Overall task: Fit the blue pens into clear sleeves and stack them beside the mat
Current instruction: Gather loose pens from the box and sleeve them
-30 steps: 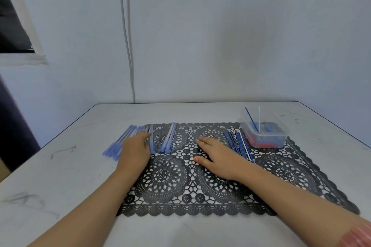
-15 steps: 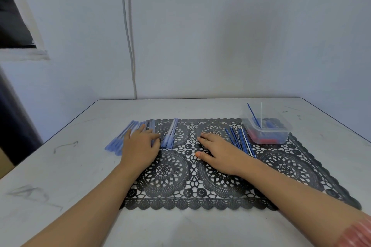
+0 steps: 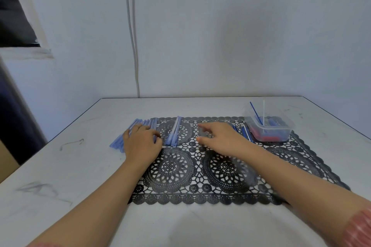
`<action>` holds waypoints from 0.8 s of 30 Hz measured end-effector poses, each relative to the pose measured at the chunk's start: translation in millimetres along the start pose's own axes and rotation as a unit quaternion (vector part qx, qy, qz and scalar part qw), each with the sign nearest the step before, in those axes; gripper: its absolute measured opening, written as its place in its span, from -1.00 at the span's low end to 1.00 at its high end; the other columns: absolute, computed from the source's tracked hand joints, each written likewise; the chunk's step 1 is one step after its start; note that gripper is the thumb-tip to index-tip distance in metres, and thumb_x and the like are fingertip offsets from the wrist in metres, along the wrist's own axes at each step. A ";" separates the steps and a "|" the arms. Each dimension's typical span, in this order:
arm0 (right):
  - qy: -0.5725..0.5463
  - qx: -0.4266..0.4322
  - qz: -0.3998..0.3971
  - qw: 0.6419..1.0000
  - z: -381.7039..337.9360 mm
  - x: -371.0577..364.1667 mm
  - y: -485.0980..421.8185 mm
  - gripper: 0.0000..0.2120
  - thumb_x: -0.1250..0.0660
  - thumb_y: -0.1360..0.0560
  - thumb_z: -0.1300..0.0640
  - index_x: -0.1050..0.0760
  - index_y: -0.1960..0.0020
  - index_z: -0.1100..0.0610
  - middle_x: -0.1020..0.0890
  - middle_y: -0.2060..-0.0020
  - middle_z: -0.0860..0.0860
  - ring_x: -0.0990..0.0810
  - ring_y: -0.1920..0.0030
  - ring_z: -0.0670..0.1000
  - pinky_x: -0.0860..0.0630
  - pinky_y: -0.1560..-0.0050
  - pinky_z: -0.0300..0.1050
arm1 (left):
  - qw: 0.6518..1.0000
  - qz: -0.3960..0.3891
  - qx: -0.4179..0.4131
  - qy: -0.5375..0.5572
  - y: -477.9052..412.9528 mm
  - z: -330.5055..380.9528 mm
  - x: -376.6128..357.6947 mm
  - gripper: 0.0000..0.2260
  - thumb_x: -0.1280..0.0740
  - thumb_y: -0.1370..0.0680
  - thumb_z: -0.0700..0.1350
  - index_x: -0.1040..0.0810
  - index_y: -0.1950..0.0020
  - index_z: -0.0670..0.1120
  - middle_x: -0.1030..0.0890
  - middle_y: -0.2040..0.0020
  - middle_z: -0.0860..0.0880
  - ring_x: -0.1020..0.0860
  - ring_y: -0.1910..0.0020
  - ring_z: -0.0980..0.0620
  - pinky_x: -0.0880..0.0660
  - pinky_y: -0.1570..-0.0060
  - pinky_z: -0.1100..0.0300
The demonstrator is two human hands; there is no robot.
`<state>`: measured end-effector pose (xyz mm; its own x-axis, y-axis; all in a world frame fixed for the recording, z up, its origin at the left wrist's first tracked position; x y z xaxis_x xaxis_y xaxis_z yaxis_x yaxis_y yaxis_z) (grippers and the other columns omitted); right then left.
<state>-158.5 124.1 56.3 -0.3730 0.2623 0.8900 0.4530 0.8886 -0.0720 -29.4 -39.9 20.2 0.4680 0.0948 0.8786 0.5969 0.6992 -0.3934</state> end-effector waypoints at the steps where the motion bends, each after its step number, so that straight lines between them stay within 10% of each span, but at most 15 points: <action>1: -0.021 -0.013 0.001 1.000 -4.9 3.1 -1.4 -0.50 -0.24 -0.54 -0.04 -0.27 -0.44 0.03 -0.52 -0.25 0.02 -0.49 -0.19 0.00 -0.36 -0.21 -0.14 | 1.000 -0.003 -0.004 0.001 -0.7 1.3 -1.6 -0.75 -0.21 -0.54 0.00 -0.60 -0.14 0.10 -0.49 -0.31 0.03 -0.24 -0.42 0.02 -0.04 -0.42 -0.03; 6: 0.007 -0.031 -0.003 0.999 -37.8 -6.7 -28.8 -0.58 -0.23 -0.53 0.06 -0.42 -0.33 0.21 -0.58 -0.15 0.12 -0.58 -0.05 0.09 -0.51 -0.08 -0.08 | 0.999 -0.043 -0.015 0.001 -0.6 1.8 -7.0 -0.67 -0.12 -0.60 0.00 -0.46 -0.34 0.08 -0.33 -0.45 -0.02 -0.16 -0.47 0.01 -0.03 -0.40 0.00; 9: -0.003 -0.065 0.013 0.998 -40.5 -18.7 -53.9 -0.78 -0.22 -0.49 0.15 -0.55 0.09 0.29 -0.61 0.16 0.14 -0.58 0.20 0.08 -0.55 0.22 -0.06 | 0.998 -0.065 -0.023 0.010 -0.8 2.5 -9.8 -0.65 -0.07 -0.62 -0.03 -0.40 -0.39 0.05 -0.26 -0.48 -0.03 -0.16 -0.47 0.02 -0.04 -0.40 0.00; 12: -0.028 -0.111 0.045 0.992 -38.6 -28.9 -69.6 -0.68 -0.22 -0.48 0.20 -0.22 0.40 0.14 -0.32 0.47 0.01 -0.28 0.47 -0.03 -0.21 0.50 -0.22 | 0.997 -0.067 -0.027 0.006 -0.6 1.4 -11.6 -0.64 -0.05 -0.63 -0.04 -0.39 -0.41 0.04 -0.26 -0.48 -0.02 -0.17 -0.47 0.04 -0.06 -0.40 0.00; 19: 0.026 -0.119 0.072 0.990 -39.9 -55.5 -93.6 -0.57 -0.27 -0.48 -0.05 -0.42 -0.29 0.11 -0.42 -0.21 0.12 -0.42 -0.21 0.15 -0.48 -0.11 0.01 | 0.998 -0.062 -0.031 -0.005 -1.8 1.9 -12.5 -0.63 -0.05 -0.62 -0.05 -0.37 -0.41 0.04 -0.26 -0.48 -0.02 -0.18 -0.46 0.03 -0.08 -0.39 -0.01; 24: 0.076 -0.113 0.078 0.988 -38.2 -55.8 -93.0 -0.69 -0.25 -0.51 0.05 -0.45 -0.20 0.18 -0.42 -0.18 0.11 -0.45 -0.16 0.14 -0.50 -0.04 0.00 | 0.997 -0.064 -0.030 -0.005 -1.4 1.7 -12.8 -0.63 -0.06 -0.62 -0.06 -0.37 -0.42 0.04 -0.26 -0.48 -0.02 -0.18 -0.46 0.02 -0.08 -0.40 -0.02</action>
<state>-148.8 12.5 30.6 -0.1672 0.3140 0.9346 0.6707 0.7310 -0.1256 -37.4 -40.9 10.0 0.3791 0.0157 0.9252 0.6895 0.6621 -0.2938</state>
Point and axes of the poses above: each hand's wrist, its own y-axis away from the middle knuckle, its own x-axis out of the back of the hand, z = x × y, the point moved 5 cm from there along -y, towards the middle knuckle
